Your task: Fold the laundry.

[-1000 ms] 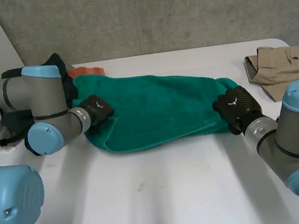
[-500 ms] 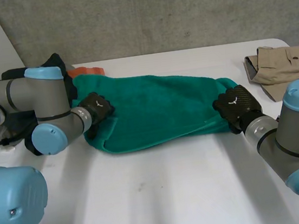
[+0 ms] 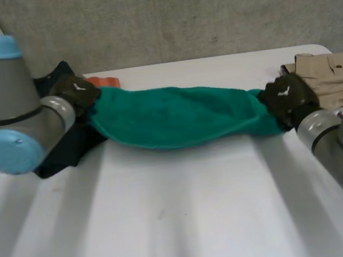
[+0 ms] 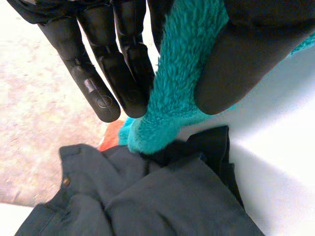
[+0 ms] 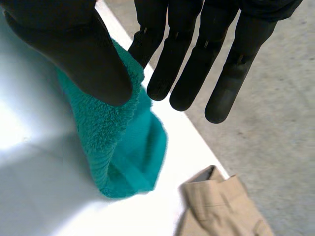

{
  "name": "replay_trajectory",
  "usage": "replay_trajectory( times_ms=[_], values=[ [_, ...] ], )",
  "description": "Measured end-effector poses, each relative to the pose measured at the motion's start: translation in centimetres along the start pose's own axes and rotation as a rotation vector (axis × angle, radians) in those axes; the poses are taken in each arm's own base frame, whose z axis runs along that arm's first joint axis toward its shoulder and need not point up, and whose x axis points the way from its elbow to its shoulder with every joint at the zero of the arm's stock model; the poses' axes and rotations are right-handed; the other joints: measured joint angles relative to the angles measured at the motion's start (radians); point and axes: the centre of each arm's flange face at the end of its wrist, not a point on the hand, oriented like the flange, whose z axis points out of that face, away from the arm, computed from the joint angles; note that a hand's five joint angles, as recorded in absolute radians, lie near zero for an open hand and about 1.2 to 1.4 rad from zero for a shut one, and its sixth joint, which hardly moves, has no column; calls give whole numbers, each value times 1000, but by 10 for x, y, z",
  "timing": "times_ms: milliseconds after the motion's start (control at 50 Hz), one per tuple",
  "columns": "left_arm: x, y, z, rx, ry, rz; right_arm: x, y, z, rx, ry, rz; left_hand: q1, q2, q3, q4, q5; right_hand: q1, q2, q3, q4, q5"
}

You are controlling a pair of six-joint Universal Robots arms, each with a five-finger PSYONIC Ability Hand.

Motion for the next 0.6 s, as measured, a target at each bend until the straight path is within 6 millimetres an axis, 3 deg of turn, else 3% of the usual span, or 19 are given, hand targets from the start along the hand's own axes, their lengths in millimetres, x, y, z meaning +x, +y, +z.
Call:
replay_trajectory(
  times_ms=[20, 100, 200, 300, 380, 480, 600],
  values=[
    [-10, -2, -16, 1, -15, -26, 11, -8, -3, 3, 14, 0, 0, 0, 1, 0, 0, 0, 0, 0, 0, 0],
    [-30, -9, -46, 16, -48, -101, 32, -25, -10, 9, 42, 1, 0, 1, 4, 0, 0, 0, 0, 0, 0, 0],
    [-66, -30, -93, 123, -108, -302, 85, -67, -26, 55, 127, 9, 0, 2, 4, 0, 0, 0, 0, 0, 0, 0],
    [-92, -46, -119, 233, -133, -466, 119, -101, -39, 111, 164, 34, 0, 2, 4, 0, 0, 0, 0, 0, 0, 0],
    [-99, -41, -113, 231, -135, -525, 125, -107, -37, 97, 140, 51, 0, 2, 4, 0, 0, 0, 0, 0, 0, 1],
    [-89, -25, -89, 163, -115, -529, 118, -97, -23, 47, 86, 56, 0, 2, 4, 0, 0, 0, 0, 0, 0, 0],
    [-71, -10, -39, 139, -102, -479, 100, -77, 18, 31, 60, 7, 0, 2, 4, 1, 0, 0, 0, 0, 0, 0]
  ],
)
